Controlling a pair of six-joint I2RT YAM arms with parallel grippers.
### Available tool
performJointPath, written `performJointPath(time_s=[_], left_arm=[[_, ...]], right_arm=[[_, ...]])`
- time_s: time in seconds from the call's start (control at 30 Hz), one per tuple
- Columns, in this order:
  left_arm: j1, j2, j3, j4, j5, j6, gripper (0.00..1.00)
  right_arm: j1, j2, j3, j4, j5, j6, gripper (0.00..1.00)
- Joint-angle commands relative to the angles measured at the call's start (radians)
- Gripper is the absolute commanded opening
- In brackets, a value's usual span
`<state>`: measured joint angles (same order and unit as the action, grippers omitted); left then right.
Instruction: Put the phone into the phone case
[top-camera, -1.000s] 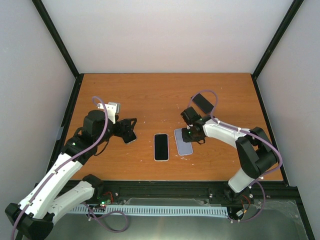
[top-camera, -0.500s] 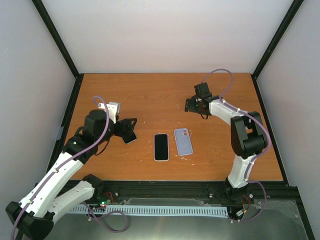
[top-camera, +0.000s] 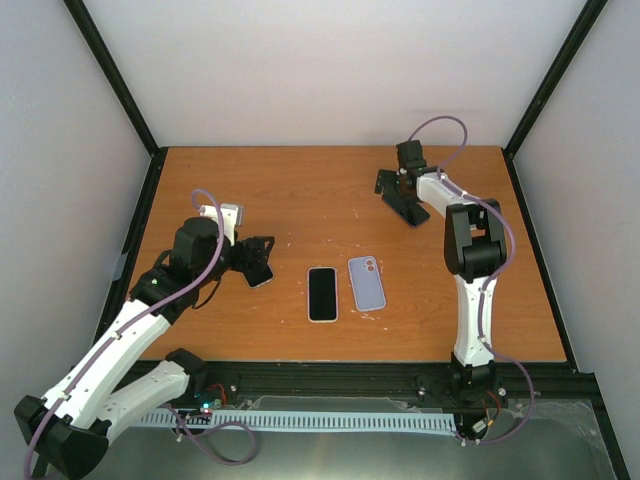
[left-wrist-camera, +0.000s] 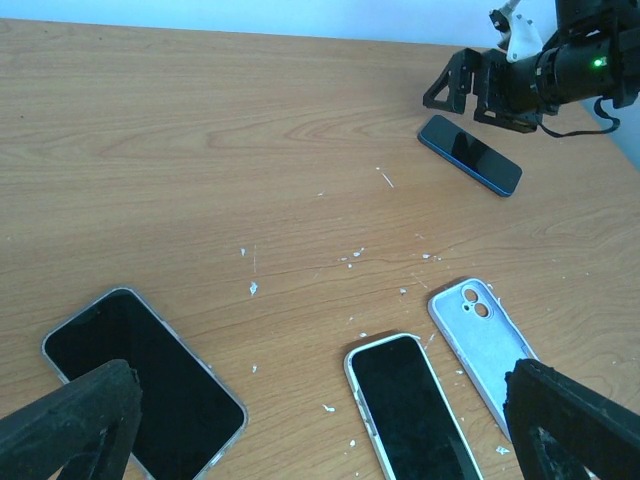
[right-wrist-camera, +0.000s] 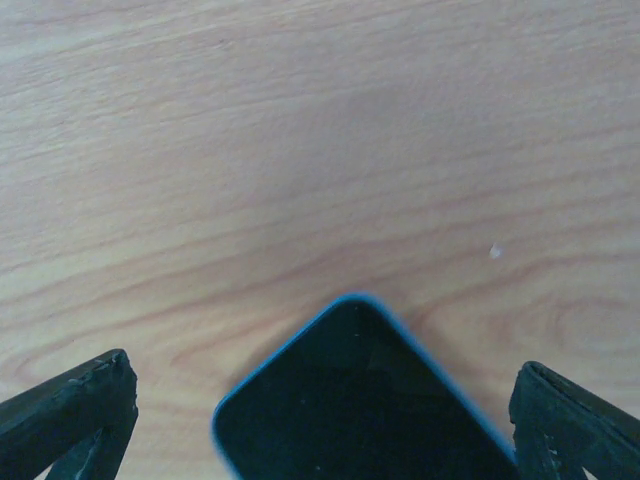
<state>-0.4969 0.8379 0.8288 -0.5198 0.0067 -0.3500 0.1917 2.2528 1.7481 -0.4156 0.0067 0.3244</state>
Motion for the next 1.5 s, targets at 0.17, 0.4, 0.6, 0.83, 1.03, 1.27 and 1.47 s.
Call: performJointPath(time_s=[0.17,0.4,0.6,0.83,1.03,1.27,1.47], left_arm=[[-0.005,0.002,0.018,0.006,-0.003,-0.003,0.99],[-0.005,-0.008,0.018,0.006,-0.012,-0.006,0.99],[-0.005,-0.011,0.018,0.004,-0.013,-0.004,0.99],[-0.005,-0.023,0.017,0.003,-0.020,-0.005,1.00],[-0.005,-0.023,0.013,0.005,-0.016,-0.005,0.99],[-0.005,-0.029,0.013,0.006,-0.007,-0.006,0.99],[-0.004,-0.028,0.014,0.006,0.001,-0.006,0.99]], right_arm=[[-0.034,0.179,0.238,-0.076,-0.110,-0.068,1.00],[-0.031,0.208,0.252,-0.078,-0.211,-0.042,1.00],[0.001,0.180,0.201,-0.063,-0.304,-0.051,1.00],[0.045,0.098,0.038,-0.032,-0.318,-0.044,0.99],[0.092,-0.002,-0.099,-0.030,-0.300,-0.048,0.98],[0.109,-0.140,-0.330,-0.007,-0.259,-0.015,0.96],[0.110,-0.245,-0.507,-0.001,-0.214,0.030,0.93]])
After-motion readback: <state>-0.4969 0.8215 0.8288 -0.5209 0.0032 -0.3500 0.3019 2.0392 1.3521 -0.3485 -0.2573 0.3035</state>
